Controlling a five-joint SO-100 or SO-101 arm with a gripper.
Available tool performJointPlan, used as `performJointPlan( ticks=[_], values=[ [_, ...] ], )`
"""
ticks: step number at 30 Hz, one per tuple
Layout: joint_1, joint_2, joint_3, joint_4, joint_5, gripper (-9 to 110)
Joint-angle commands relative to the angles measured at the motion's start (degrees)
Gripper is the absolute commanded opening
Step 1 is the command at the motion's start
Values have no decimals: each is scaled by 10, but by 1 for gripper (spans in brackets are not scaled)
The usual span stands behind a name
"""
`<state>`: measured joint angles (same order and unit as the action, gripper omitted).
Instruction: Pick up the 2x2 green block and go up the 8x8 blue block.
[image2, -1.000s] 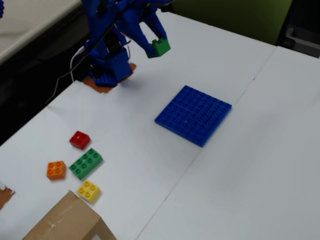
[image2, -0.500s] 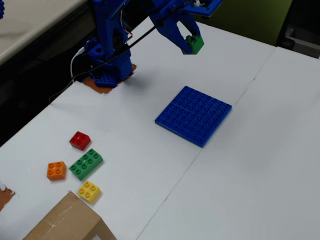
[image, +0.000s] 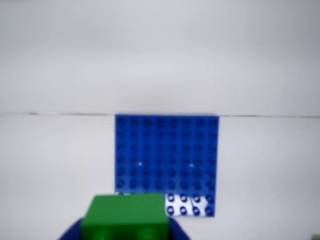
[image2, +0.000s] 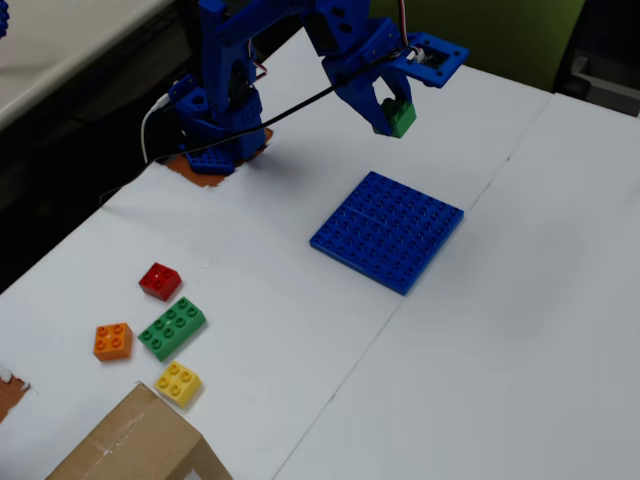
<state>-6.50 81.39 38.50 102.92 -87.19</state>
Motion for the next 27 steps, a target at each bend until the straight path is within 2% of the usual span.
performJointPlan(
  ticks=[1,27],
  values=[
    [0,3,-3,18,-3,9],
    [39,-51,-2,11,-35,9]
  ],
)
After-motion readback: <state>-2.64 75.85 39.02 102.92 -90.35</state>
